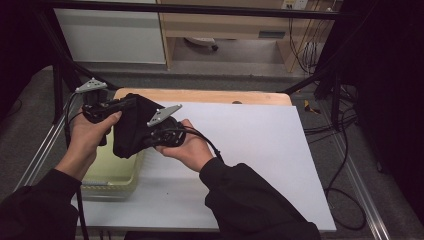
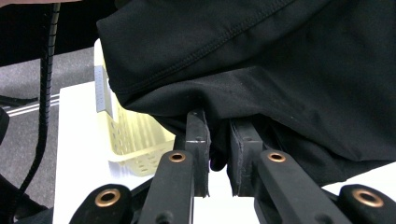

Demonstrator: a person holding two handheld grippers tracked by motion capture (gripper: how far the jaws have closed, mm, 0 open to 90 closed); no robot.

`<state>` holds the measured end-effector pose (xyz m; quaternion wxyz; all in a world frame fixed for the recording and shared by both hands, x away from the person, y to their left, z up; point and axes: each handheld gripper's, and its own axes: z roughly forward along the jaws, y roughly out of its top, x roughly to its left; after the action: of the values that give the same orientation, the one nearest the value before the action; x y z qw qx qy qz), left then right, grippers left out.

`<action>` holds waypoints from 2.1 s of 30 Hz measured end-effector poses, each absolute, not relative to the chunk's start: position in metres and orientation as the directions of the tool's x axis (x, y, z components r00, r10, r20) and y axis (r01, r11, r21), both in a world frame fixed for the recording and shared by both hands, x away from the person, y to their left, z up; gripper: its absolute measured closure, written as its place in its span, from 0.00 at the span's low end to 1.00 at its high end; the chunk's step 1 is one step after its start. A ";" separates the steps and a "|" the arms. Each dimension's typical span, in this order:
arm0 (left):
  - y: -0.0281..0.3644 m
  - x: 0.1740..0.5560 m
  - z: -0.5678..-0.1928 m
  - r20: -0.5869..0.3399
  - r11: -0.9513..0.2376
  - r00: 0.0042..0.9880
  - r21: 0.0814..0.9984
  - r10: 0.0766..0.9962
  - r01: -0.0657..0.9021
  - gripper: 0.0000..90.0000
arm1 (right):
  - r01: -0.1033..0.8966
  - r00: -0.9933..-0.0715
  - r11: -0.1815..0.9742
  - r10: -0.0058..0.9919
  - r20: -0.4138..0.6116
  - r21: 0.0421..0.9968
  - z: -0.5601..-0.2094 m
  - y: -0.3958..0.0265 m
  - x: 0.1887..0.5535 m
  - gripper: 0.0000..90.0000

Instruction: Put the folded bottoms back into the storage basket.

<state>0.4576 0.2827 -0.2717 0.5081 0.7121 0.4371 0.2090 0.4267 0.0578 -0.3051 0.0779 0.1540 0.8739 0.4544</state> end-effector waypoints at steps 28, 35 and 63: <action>0.322 0.459 -0.278 -0.182 -0.045 0.481 0.905 0.858 0.423 0.90 | 0.166 -0.956 0.529 0.294 0.003 0.832 -0.308 0.088 0.436 0.89; 0.329 0.462 -0.280 -0.191 -0.036 0.478 0.905 0.857 0.425 0.90 | 0.167 -0.955 0.526 0.296 0.005 0.834 -0.310 0.098 0.438 0.89; 0.345 0.461 -0.285 -0.188 -0.028 0.459 0.905 0.868 0.425 0.90 | 0.148 -0.963 0.522 0.268 0.004 0.840 -0.319 0.124 0.439 0.89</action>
<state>0.4610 0.3446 -0.2853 0.5121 0.6835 0.4729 0.2165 0.4385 0.1238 -0.3186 0.0630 0.1196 0.8702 0.4738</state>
